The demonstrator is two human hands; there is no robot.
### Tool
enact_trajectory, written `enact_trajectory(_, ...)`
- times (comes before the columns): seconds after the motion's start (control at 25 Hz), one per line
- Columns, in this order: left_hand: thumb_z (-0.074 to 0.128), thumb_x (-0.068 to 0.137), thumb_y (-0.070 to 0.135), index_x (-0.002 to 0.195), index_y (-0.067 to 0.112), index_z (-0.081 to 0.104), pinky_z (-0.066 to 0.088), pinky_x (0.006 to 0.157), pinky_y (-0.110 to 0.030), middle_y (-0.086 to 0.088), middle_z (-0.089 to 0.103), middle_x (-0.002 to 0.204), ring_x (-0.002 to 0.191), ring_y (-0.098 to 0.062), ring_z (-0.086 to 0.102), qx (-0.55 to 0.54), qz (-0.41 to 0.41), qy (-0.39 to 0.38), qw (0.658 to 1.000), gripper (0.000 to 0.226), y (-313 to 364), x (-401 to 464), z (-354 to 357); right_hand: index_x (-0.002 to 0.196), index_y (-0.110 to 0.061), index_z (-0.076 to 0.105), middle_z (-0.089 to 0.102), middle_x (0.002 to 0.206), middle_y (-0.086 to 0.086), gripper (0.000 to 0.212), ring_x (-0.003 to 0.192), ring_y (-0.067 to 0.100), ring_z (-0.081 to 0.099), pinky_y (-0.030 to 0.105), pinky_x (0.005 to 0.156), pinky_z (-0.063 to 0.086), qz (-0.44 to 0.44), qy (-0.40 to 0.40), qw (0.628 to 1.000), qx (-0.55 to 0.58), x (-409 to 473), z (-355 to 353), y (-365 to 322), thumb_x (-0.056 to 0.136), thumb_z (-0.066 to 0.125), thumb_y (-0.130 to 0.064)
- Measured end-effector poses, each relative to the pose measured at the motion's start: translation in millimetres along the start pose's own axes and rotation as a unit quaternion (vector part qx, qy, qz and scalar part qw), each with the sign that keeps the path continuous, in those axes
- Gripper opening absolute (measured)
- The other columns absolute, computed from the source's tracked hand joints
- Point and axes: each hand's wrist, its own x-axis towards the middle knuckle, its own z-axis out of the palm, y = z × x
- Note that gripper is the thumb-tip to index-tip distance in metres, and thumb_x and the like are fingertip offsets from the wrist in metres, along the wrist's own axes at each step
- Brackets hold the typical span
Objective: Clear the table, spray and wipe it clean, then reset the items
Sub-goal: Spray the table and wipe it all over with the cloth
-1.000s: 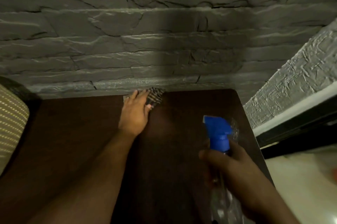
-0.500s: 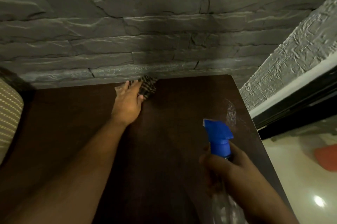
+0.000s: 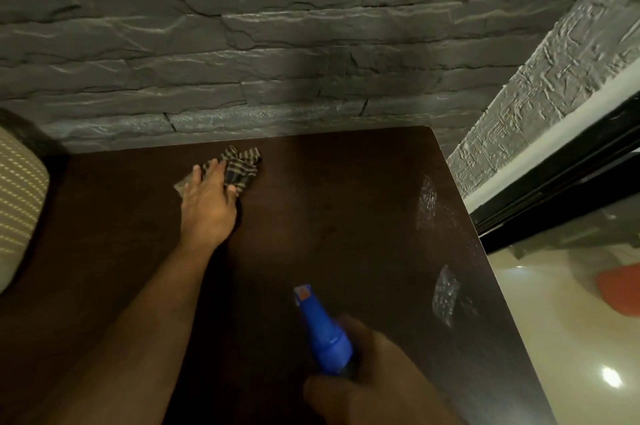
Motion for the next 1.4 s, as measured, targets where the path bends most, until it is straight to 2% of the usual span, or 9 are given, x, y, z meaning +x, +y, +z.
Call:
enact_trajectory(0.2, 0.044, 0.101, 0.022, 0.152, 0.019, 0.025, 0.014, 0.120, -0.046, -0.005, 0.021, 0.160, 0.149, -0.025, 0.008, -0.007, 0.038, -0.004, 0.999, 0.055, -4.9, -54.1, 0.2, 0.087, -0.040, 0.064, 0.073, 0.074, -0.004, 0.038, 0.067, 0.009, 0.069, 0.033, 0.075, 0.058, 0.054, 0.017, 0.996, 0.075, -11.5, -19.7, 22.7, 0.052, 0.076, -0.031)
enact_trajectory(0.36, 0.047, 0.099, 0.019, 0.151, 0.018, 0.027, 0.013, 0.120, -0.042, -0.002, 0.022, 0.159, 0.149, -0.022, 0.008, -0.035, 0.014, 0.009, 0.999, 0.056, -0.8, -125.6, 6.9, 0.093, -0.027, 0.054, 0.063, 0.046, -0.004, 0.032, 0.042, 0.008, 0.059, 0.019, 0.043, 0.050, 0.063, -0.016, 0.985, 0.158, -14.6, -40.9, 28.3, 0.075, 0.075, -0.010)
enact_trajectory(0.56, 0.040, 0.100, 0.031, 0.151, 0.030, 0.013, 0.002, 0.122, -0.037, 0.013, 0.004, 0.160, 0.146, -0.011, -0.011, -0.035, 0.030, -0.037, 0.998, 0.058, 44.3, -202.2, 31.2, 0.097, -0.023, 0.054, 0.061, 0.045, -0.002, 0.030, 0.043, 0.011, 0.057, 0.021, 0.045, 0.049, 0.033, -0.035, 0.986, 0.157, -12.1, -39.9, 23.9, 0.078, 0.070, -0.005)
enact_trajectory(0.96, 0.035, 0.102, 0.034, 0.150, 0.023, 0.024, 0.009, 0.121, -0.045, 0.001, 0.013, 0.162, 0.149, -0.022, -0.001, 0.039, 0.088, -0.017, 0.995, 0.051, 93.3, -34.5, 48.1, 0.089, -0.022, 0.057, 0.063, 0.051, 0.006, 0.029, 0.048, 0.022, 0.059, 0.036, 0.056, 0.051, -0.007, 0.012, 0.981, 0.192, 26.5, -47.4, -4.9, 0.070, 0.078, -0.012)
enact_trajectory(1.04, 0.036, 0.101, 0.034, 0.151, 0.027, 0.019, 0.006, 0.121, -0.046, 0.006, 0.004, 0.161, 0.148, -0.018, -0.008, 0.053, 0.199, -0.100, 0.973, 0.053, 92.8, -91.3, 44.2, 0.089, -0.024, 0.060, 0.068, 0.057, 0.007, 0.037, 0.050, 0.023, 0.063, 0.034, 0.056, 0.053, -0.018, 0.004, 0.979, 0.203, 31.2, -48.8, -15.4, 0.058, 0.077, -0.018)
enact_trajectory(1.16, 0.033, 0.102, 0.039, 0.151, 0.035, 0.004, -0.018, 0.113, -0.041, 0.021, -0.023, 0.148, 0.139, -0.011, -0.027, 0.107, 0.341, -0.330, 0.874, 0.057, 88.7, -144.7, 29.1, 0.085, -0.024, 0.060, 0.072, 0.063, 0.003, 0.035, 0.051, 0.014, 0.066, 0.024, 0.051, 0.054, -0.020, -0.005, 0.977, 0.214, 43.1, -57.1, -21.3, 0.054, 0.076, -0.017)
enact_trajectory(1.2, 0.031, 0.102, 0.039, 0.151, 0.036, 0.005, -0.019, 0.110, -0.038, 0.022, -0.022, 0.146, 0.138, -0.008, -0.027, 0.137, 0.351, -0.329, 0.866, 0.055, 87.0, -133.1, 24.5, 0.084, -0.023, 0.060, 0.071, 0.061, 0.005, 0.035, 0.050, 0.016, 0.065, 0.023, 0.049, 0.054, -0.019, -0.003, 0.977, 0.214, 46.8, -59.0, -22.0, 0.051, 0.072, -0.019)
enact_trajectory(1.32, 0.030, 0.102, 0.035, 0.151, 0.031, 0.018, -0.010, 0.115, -0.041, 0.014, -0.003, 0.158, 0.145, -0.011, -0.013, 0.078, 0.299, -0.116, 0.944, 0.050, 86.1, -49.2, 41.3, 0.093, -0.017, 0.062, 0.063, 0.054, 0.009, 0.041, 0.047, 0.022, 0.059, 0.025, 0.046, 0.050, -0.024, 0.013, 0.977, 0.211, 56.8, -57.2, -26.0, 0.053, 0.071, -0.021)
enact_trajectory(1.4, 0.030, 0.103, 0.034, 0.151, 0.023, 0.024, -0.003, 0.118, -0.043, 0.003, 0.013, 0.162, 0.149, -0.020, -0.002, 0.066, 0.246, -0.072, 0.964, 0.049, 100.6, 23.8, 51.1, 0.094, -0.014, 0.060, 0.061, 0.053, 0.009, 0.034, 0.047, 0.023, 0.056, 0.031, 0.050, 0.048, -0.025, 0.045, 0.976, 0.213, 61.7, -56.9, -26.9, 0.065, 0.077, -0.020)
